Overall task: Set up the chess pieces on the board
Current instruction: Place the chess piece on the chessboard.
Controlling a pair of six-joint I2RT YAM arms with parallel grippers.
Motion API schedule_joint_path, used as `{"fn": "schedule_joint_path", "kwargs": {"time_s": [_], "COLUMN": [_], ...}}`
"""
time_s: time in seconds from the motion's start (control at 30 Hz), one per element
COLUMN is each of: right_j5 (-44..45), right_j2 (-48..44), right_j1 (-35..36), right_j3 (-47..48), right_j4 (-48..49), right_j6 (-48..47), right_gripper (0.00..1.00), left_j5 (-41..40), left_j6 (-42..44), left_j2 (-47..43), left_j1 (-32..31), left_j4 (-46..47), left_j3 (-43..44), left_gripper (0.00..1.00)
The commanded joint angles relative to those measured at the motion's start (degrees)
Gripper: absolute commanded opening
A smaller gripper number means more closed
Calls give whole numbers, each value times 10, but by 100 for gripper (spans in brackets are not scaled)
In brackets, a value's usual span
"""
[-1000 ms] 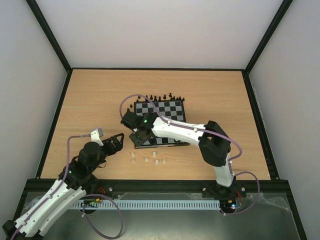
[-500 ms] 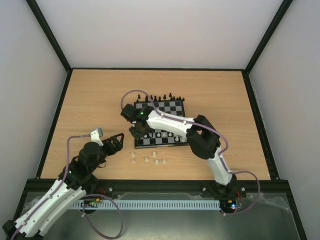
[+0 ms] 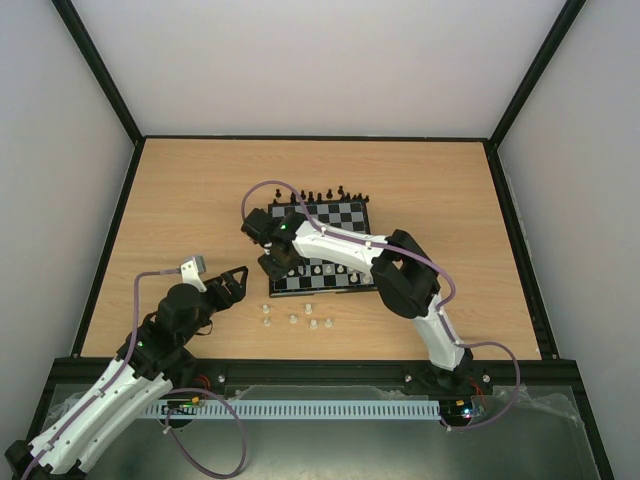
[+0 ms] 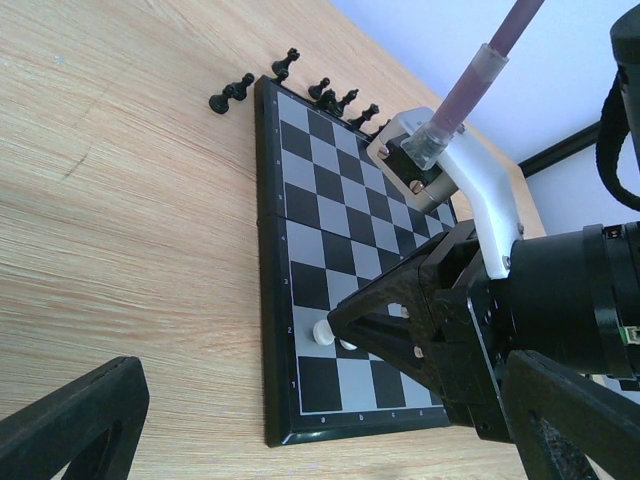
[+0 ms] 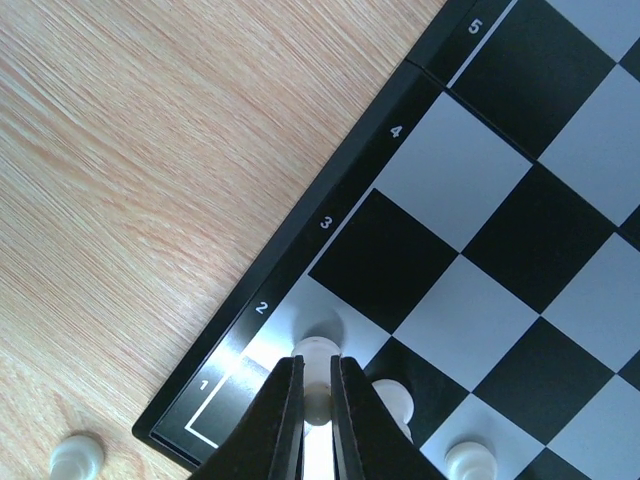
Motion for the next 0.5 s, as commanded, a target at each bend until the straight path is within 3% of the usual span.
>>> {"fn": "schedule_joint_path", "kwargs": {"time_s": [0.0,0.2,0.47], "right_j5": [-5,-2,-1], "right_j2": [15,16,13], "right_j1": [-1,-3,-2], "right_j3": [11,13,12], "right_j4": [-31,-27,-23], "right_j6": [-7,-6,-4], "right_gripper": [9,9,18], "left_j5": [-8,-8,-9], "left_j6": [-2,-2,-2], "left_j2": [-1,-1,-1], "left_j1": [4,4,4], "left_j4": [5,4,3], "left_j3": [-5,-5,-6], "left_gripper": [100,100,100]}}
